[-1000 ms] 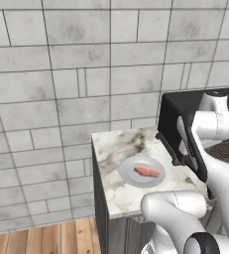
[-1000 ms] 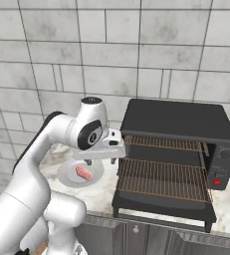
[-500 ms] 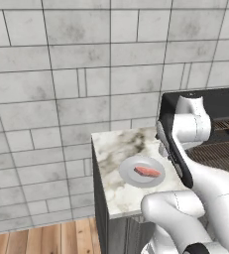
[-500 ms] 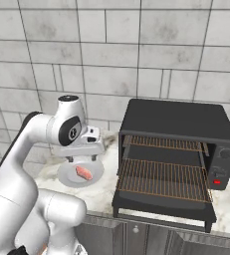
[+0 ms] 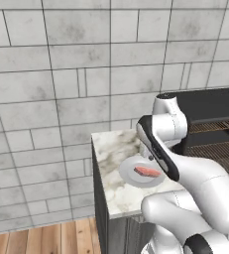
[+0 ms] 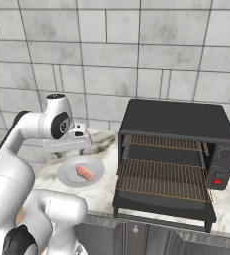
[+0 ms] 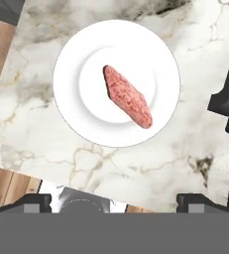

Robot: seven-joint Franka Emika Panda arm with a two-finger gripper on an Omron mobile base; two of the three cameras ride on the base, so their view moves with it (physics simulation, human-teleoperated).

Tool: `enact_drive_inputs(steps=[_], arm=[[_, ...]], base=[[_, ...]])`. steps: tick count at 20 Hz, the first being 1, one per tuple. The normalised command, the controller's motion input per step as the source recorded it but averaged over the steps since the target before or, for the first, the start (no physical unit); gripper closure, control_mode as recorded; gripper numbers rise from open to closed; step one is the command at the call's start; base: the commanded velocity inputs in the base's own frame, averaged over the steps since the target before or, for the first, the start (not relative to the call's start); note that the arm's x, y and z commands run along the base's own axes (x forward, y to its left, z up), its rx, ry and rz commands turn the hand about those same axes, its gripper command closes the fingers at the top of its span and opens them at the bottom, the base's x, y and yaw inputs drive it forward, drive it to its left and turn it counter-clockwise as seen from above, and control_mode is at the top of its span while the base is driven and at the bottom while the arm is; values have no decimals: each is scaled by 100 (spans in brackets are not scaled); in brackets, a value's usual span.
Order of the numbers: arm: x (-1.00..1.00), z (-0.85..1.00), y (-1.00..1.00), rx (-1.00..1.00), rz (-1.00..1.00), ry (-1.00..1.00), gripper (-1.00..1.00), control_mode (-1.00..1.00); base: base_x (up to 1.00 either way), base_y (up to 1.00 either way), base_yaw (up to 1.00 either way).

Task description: Open the toaster oven door. Place the baguette on the top rack in the toaster oven and place the steak on the bottom rack.

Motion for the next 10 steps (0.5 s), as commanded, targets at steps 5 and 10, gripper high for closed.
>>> enact_drive_inputs(steps=[5, 10], arm=[[39, -25, 28, 0, 16, 3, -100, -100], [27, -25, 4, 0, 19, 0, -100, -100]], base=[[0, 0, 0], [0, 0, 0]])
